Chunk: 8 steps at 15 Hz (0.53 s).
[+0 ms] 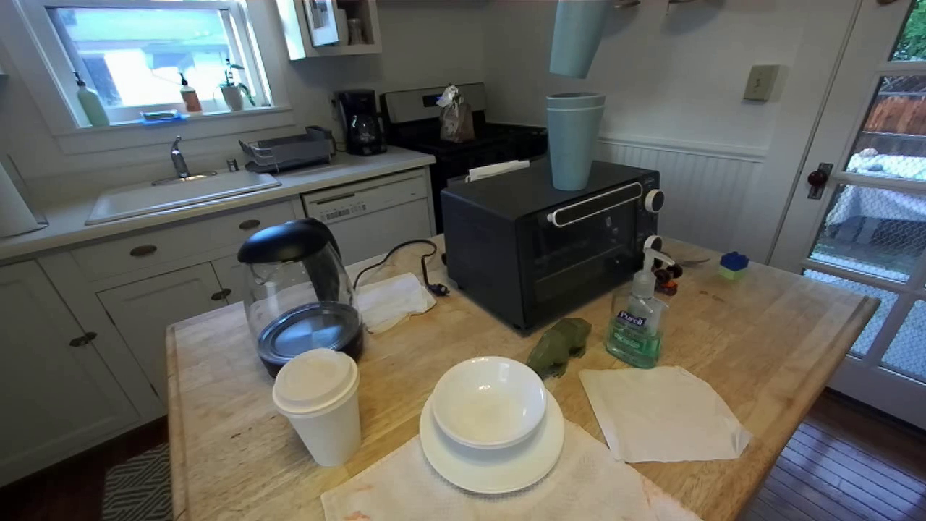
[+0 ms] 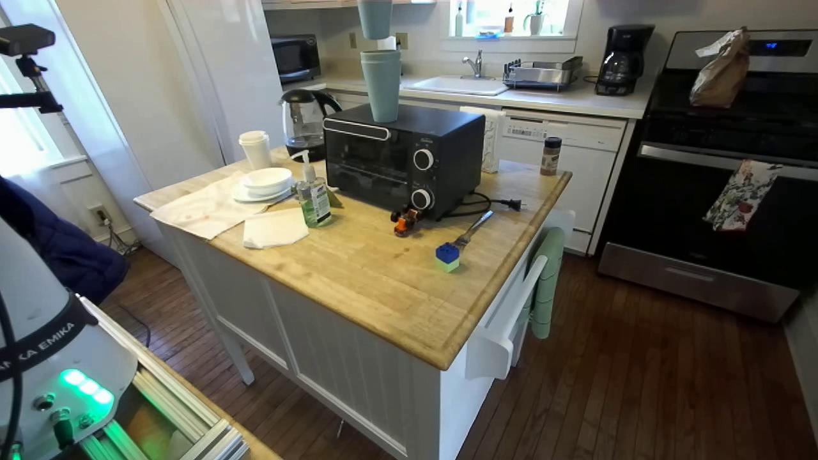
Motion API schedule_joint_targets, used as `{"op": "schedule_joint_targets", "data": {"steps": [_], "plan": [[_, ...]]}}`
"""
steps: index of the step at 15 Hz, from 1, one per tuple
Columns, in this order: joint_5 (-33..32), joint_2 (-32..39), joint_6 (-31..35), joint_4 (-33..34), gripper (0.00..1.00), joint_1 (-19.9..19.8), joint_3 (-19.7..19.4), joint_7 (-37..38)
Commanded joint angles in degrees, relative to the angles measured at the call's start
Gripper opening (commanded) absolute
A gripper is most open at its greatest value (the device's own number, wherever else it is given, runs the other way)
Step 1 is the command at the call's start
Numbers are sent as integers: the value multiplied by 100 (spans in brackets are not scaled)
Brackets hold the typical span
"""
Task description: Pick up the blue cup on the far left and put it in the middle blue cup, pick up the blue cup on the right and put it in the stacked blue cups
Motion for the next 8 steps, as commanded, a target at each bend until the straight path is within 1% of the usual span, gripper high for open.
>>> {"op": "schedule_joint_targets", "data": {"steps": [1, 8], "plan": [[0, 88, -282, 138, 1, -16, 19, -134], [-229, 212, -243, 129, 1, 0, -3, -231]]}}
